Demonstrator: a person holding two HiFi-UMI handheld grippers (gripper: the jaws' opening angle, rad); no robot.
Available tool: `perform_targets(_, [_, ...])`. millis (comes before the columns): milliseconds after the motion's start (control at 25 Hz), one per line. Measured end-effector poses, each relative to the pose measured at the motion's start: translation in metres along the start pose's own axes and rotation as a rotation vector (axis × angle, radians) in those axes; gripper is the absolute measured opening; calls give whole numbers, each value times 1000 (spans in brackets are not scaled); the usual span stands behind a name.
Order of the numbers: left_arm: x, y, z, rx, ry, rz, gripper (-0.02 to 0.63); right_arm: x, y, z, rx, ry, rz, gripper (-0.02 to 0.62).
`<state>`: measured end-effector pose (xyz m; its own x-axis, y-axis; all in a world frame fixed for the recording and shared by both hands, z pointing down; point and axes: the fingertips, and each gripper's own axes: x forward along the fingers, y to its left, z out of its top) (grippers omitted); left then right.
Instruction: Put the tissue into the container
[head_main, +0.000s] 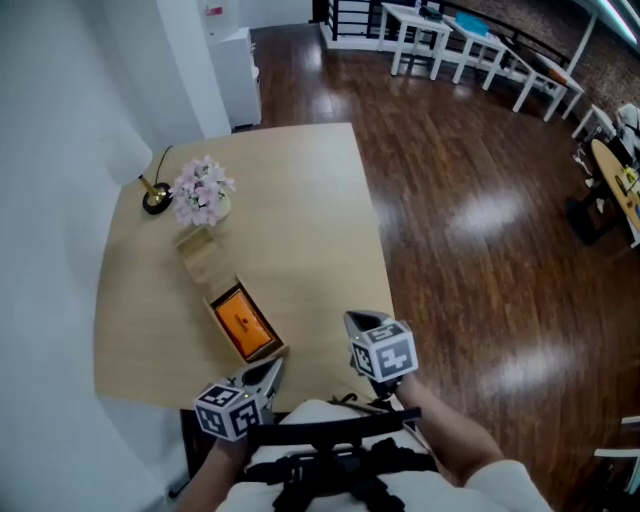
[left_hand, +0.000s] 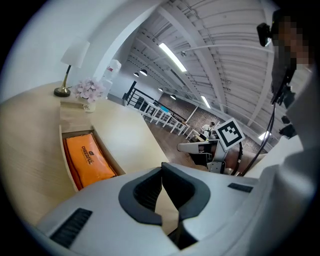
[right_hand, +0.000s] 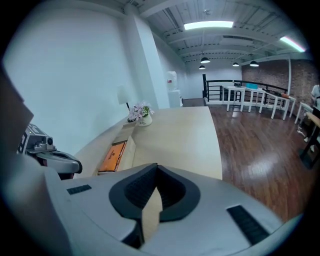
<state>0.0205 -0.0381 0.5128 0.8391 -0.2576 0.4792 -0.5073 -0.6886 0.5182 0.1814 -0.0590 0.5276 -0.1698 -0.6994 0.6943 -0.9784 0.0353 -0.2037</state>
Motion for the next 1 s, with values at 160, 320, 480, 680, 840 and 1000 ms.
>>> perform_targets(160, [11,-10,2,26,15,-8,2,-1,-14,-3,11,1,3,0])
perform_targets(320, [19,-16,4,32,18,-5,2,-5,-27,-5,10,5,0,0])
perform_targets(480, [26,-18,6,48,27,-2,2,-6,-38,-6,18,3,2,0])
perform_targets(680, [33,-27,3,71,49,-7,2,-12,-47,-11,28,2,14,0])
perform_targets(840, [39,-37,-4,100,84,-26,2,-14,-49,-14,31,-3,24,0])
perform_targets(1000, [45,-40,-8,126,96,-40,2,-14,-49,-14,14,-15,30,0])
